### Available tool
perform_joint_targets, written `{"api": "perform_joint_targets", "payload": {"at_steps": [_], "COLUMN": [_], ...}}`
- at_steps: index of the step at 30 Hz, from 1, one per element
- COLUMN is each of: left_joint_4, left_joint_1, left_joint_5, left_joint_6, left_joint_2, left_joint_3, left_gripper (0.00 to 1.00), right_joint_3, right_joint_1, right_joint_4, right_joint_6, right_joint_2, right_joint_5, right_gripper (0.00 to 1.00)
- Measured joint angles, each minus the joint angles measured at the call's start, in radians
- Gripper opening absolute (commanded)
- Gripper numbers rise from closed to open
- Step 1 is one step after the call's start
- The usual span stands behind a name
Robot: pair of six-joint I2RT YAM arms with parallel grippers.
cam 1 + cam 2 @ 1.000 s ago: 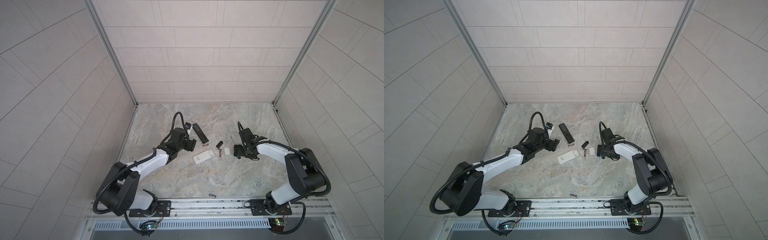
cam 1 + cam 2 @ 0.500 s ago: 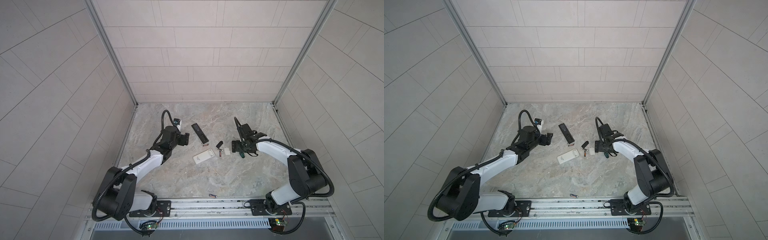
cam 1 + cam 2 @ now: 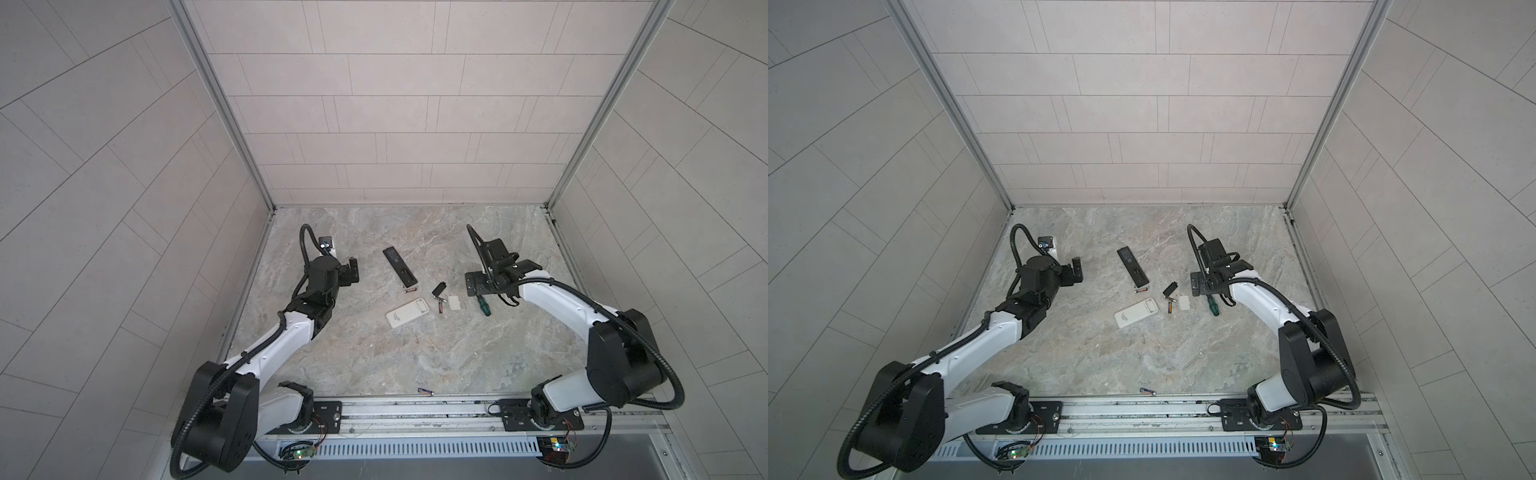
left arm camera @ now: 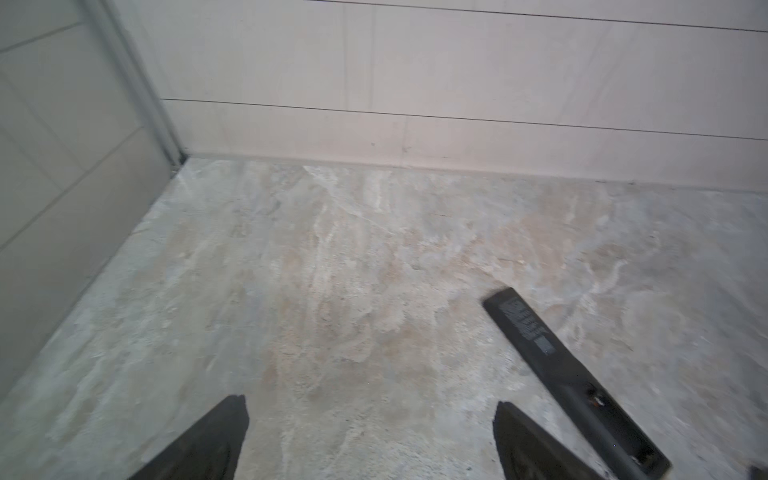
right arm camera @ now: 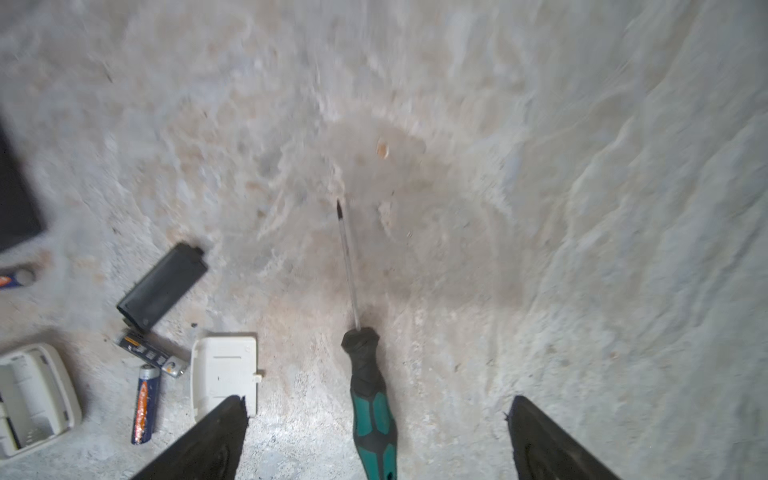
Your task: Unload the batteries from the remote control
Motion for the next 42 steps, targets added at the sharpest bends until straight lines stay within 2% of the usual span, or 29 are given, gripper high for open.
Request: {"api": "perform_joint_targets", "payload": {"at_steps": [4,7,10,14,18,21,25,42], "left_joint_4": [0.029,0.117,0.217,0.317,0.583,0.591,0.669,0.631], "left_joint_1": [0.079,0.138,0.177,0.209,0.216,0.220,0.220,0.220], "left_joint_5": [-0.108,-0.168,-0.203,-0.139,-0.039,-0.003,0.031,0.053], "left_joint_6": [0.032,0.064,0.091,0.097,0.124,0.127,0.138,0.157], "left_joint_2": [0.036,0.100,0.178,0.243,0.379,0.381,0.393,0.405], "left_joint_3": [-0.020,-0.076,-0.155,-0.182,-0.220,-0.257,-0.252,-0.190], "left_gripper": [1.00,1.00,1.00,1.00,1.00,1.00,1.00,1.00], "right_joint_3": [-0.052,-0.196,-0.347,-0.541,-0.578,-0.579,-0.573,-0.569], "right_joint_1": [-0.054,-0.140,-0.201,-0.203,-0.216,-0.217,-0.228,-0.235], "right_joint_4": [0.130,0.321,0.488,0.752,0.977,1.143,1.167,1.202], "right_joint_6": [-0.047,-0.064,-0.085,-0.148,-0.183,-0.215,-0.224,-0.232], "right_joint_2": [-0.105,-0.142,-0.114,-0.090,-0.033,0.055,0.084,0.084], "right_joint_5": [0.148,0.235,0.311,0.338,0.286,0.241,0.184,0.146], "right_gripper": [1.00,1.00,1.00,1.00,0.99,1.00,1.00,1.00]}}
